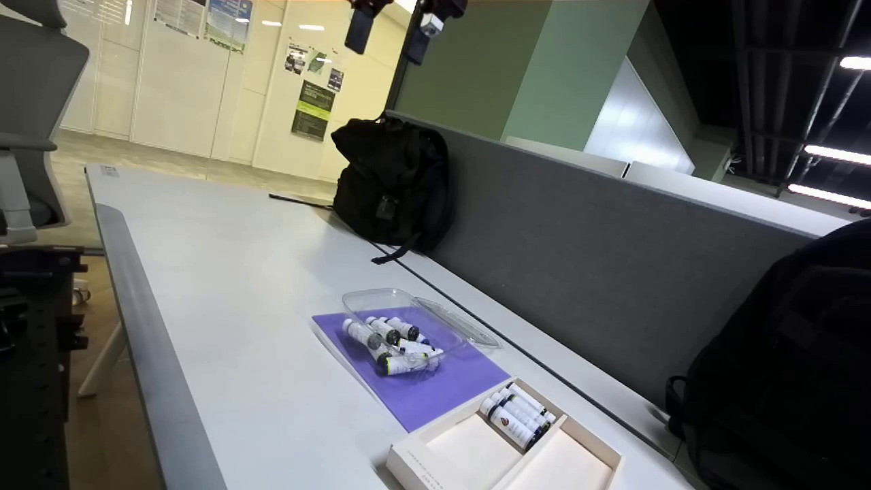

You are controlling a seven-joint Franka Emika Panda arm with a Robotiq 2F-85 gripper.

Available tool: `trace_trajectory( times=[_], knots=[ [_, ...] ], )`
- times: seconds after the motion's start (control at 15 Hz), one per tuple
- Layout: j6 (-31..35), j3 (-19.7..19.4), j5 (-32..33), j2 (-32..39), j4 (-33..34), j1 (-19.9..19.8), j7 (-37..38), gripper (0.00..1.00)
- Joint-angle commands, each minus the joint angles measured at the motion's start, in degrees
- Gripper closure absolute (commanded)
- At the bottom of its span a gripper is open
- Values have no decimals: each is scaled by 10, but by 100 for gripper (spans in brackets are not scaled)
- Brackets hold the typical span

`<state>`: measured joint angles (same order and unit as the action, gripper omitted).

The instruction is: Take a bottle from the tray and put it in the clear container

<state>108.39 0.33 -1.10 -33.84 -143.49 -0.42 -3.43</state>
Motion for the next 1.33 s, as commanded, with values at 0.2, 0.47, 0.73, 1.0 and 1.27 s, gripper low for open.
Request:
trace_trajectory(
  times=[0.2, 0.47, 0.73, 1.0, 1.27],
  knots=[
    [130, -20, 2, 117, 25, 4, -32, 0],
    [186, -34, -15, 246, 64, 12, -98, 0],
    [174, -24, 28, 361, 132, 3, -166, 0],
    [175, -18, 23, 376, 131, -3, -154, 0],
    [188, -18, 43, 389, 143, -2, -151, 0]
  ],
)
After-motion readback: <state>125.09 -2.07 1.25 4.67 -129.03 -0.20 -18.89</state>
